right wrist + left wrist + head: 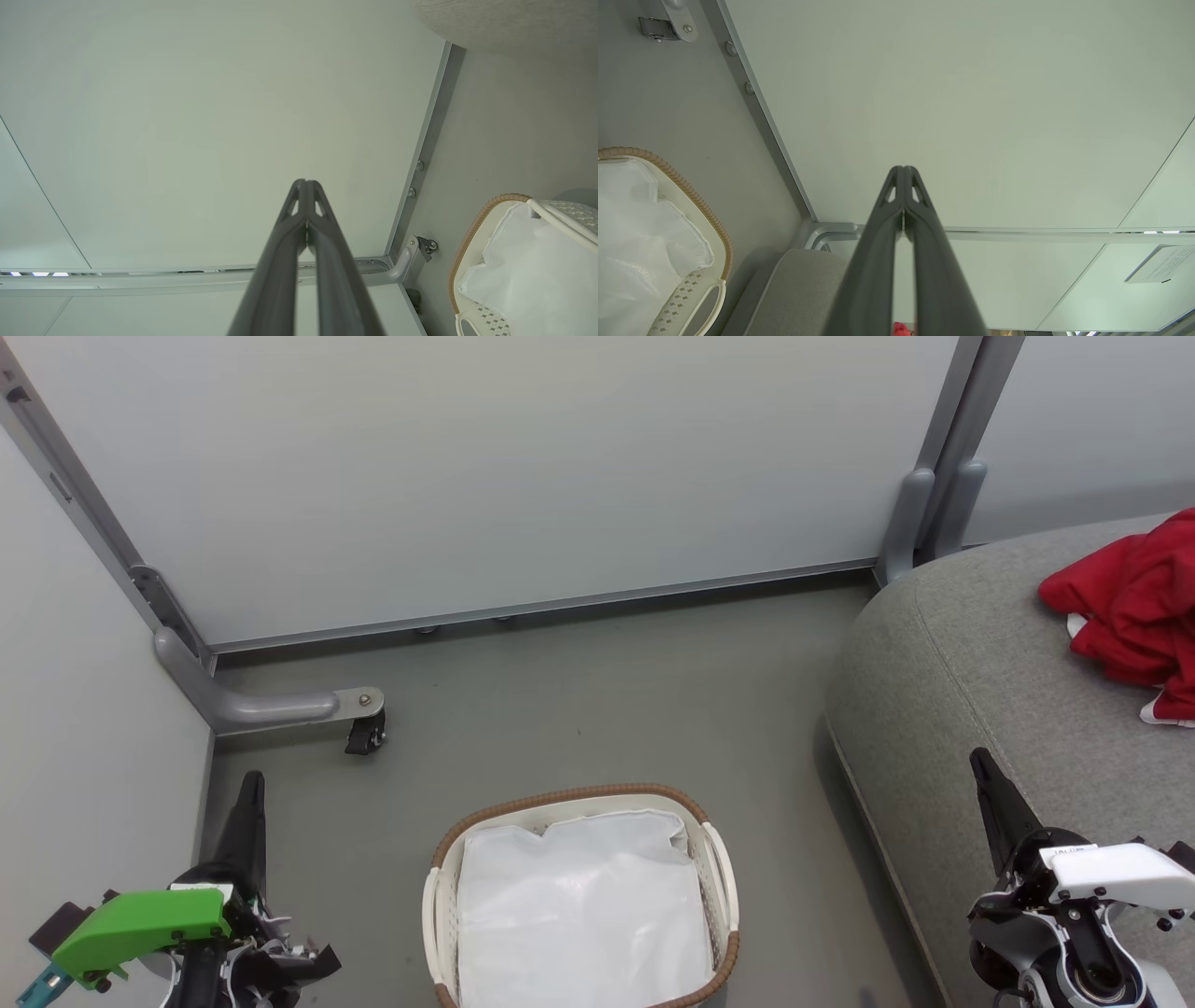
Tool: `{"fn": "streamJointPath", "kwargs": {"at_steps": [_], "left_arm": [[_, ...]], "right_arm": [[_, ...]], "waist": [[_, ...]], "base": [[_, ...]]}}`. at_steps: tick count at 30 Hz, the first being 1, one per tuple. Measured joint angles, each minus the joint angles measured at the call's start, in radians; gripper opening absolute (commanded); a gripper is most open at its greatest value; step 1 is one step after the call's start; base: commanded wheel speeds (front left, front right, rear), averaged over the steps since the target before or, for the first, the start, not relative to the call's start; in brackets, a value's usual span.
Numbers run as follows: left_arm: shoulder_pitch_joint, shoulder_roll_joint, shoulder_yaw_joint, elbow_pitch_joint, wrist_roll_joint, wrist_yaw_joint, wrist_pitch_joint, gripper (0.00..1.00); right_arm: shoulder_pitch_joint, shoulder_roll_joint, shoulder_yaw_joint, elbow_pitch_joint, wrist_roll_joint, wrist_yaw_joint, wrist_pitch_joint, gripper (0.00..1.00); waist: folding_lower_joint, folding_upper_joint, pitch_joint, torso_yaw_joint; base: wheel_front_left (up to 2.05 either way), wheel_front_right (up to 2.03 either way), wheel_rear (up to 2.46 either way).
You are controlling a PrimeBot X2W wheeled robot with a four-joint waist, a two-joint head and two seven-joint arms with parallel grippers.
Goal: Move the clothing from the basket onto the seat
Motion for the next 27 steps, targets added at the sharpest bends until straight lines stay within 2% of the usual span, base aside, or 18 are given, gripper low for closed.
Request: {"fn": "streamJointPath", "kwargs": {"at_steps": [27], "left_arm": [[0.0,0.0,0.0,0.0,0.0,0.0,0.0,0.0]], "right_arm": [[0.0,0.0,0.0,0.0,0.0,0.0,0.0,0.0]], "waist": [[0.0,0.0,0.0,0.0]], "base": [[0.0,0.0,0.0]]}}
